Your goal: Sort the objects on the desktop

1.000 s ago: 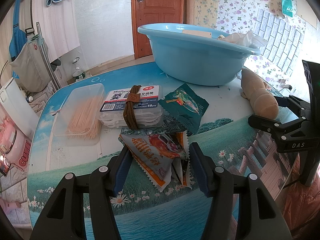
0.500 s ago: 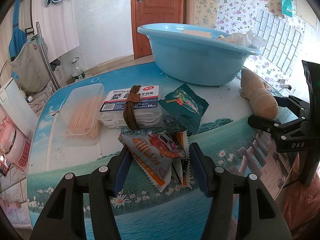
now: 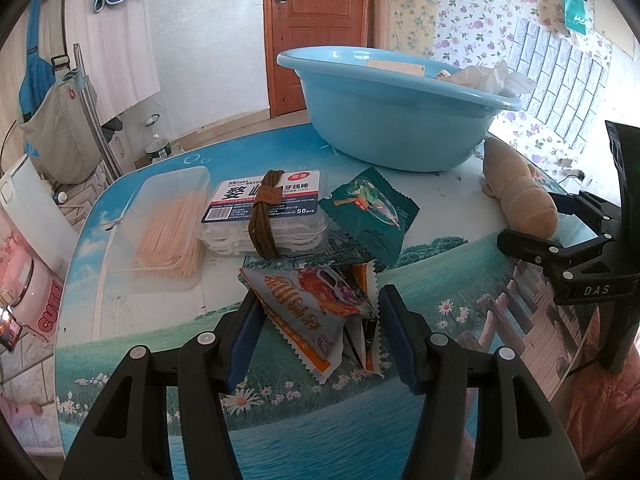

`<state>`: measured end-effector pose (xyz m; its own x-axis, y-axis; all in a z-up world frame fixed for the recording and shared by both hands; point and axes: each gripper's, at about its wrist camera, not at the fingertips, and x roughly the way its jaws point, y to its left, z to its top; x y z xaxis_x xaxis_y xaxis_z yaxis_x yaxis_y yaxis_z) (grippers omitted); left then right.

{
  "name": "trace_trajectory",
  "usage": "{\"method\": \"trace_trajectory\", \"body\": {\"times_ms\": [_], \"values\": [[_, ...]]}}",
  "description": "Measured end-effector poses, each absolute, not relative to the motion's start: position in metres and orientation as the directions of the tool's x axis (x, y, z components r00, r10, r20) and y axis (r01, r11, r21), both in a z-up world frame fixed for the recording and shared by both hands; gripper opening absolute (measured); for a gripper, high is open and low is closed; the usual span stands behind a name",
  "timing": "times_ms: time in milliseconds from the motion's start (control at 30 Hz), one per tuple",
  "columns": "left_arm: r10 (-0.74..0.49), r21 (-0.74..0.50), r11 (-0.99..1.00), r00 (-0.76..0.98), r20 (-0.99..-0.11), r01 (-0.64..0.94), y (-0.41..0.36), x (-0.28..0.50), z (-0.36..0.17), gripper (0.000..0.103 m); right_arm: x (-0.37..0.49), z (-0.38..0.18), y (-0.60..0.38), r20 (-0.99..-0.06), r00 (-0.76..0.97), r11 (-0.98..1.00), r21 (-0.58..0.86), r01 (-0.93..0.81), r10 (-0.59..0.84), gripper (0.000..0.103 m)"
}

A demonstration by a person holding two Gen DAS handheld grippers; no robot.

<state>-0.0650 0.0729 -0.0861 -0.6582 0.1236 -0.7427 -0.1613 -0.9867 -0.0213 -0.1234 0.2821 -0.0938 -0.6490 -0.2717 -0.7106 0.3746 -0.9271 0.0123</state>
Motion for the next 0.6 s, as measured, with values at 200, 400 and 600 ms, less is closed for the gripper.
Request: {"method": "trace_trajectory", "body": {"times_ms": [200,400,600], "values": [[0.123,-0.02,-0.987,-0.654,-0.747,-0.162,0.0736,-0.067,-0.0859,0.057,-0.1224,-0.0935,0.2834,-0.706,-0.651,-0.924,0.013,0.382,-0.278,0.103],[0.114,-0.015,-0.988,-0.658,-0.745,-0.154,0.0736,-0.0663,-0.0865,0.057,-0.1226,-0.0928,0.284,-0.706,-0.651,-0.925,0.013,0.381,-0.278,0.103],[0.111,-0.014,-0.989,-0.659,-0.744,-0.15,0.0728,-0.0664,-0.0865,0.057,-0.1221,-0.0923,0.2831,-0.705,-0.652,-0.925,0.013,0.38,-0.278,0.103]]}}
